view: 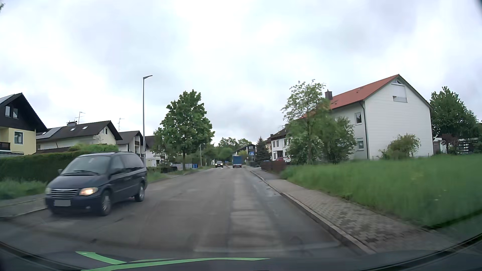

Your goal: Follow the waypoints while adhering to traffic rules and regulations

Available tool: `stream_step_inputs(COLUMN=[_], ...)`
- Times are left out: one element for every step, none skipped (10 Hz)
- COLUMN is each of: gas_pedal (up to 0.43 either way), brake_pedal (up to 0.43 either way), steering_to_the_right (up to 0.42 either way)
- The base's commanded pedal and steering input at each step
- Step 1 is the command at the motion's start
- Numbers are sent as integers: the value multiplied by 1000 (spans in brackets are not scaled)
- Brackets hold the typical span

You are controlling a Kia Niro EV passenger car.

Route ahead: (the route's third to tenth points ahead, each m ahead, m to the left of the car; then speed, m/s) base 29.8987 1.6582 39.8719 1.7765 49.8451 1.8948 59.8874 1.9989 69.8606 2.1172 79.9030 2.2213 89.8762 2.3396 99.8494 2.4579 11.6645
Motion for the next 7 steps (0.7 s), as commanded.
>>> stream_step_inputs(gas_pedal=[98,110,110,110,110,110,110], brake_pedal=[0,0,0,0,0,0,0], steering_to_the_right=[-7,-7,-7,-7,-7,-7,-6])
